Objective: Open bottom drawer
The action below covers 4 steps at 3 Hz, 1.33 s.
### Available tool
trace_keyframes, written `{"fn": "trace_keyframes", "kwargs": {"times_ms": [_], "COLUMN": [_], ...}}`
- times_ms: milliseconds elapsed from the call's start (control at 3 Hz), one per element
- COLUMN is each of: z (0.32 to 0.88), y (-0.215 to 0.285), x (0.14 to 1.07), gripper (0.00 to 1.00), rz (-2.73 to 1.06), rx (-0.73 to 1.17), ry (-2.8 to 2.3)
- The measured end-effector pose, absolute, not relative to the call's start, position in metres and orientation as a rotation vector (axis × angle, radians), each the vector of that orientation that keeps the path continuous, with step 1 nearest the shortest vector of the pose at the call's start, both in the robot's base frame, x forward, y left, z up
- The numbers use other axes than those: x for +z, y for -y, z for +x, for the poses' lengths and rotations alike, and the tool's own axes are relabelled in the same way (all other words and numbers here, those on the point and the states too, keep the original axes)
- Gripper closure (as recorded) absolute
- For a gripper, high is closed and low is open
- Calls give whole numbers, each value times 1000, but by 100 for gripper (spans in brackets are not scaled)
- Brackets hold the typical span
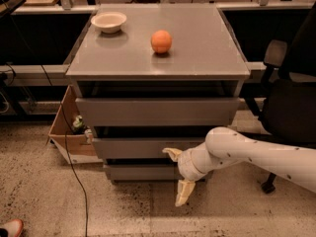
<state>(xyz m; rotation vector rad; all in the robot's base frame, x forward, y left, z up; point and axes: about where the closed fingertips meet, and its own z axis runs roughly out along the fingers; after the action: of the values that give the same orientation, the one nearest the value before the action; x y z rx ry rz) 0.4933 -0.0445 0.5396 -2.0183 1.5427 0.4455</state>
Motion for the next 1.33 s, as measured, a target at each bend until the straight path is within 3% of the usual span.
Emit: {"fn": "trace_keyframes", "kwargs": {"times_ms": [333,1333], "z": [500,532], "y": [49,60], "x": [498,424], "gripper": [0,0], "rz": [-2068,-2059], "rx": [368,397], "ry": [-1488,-1548]}}
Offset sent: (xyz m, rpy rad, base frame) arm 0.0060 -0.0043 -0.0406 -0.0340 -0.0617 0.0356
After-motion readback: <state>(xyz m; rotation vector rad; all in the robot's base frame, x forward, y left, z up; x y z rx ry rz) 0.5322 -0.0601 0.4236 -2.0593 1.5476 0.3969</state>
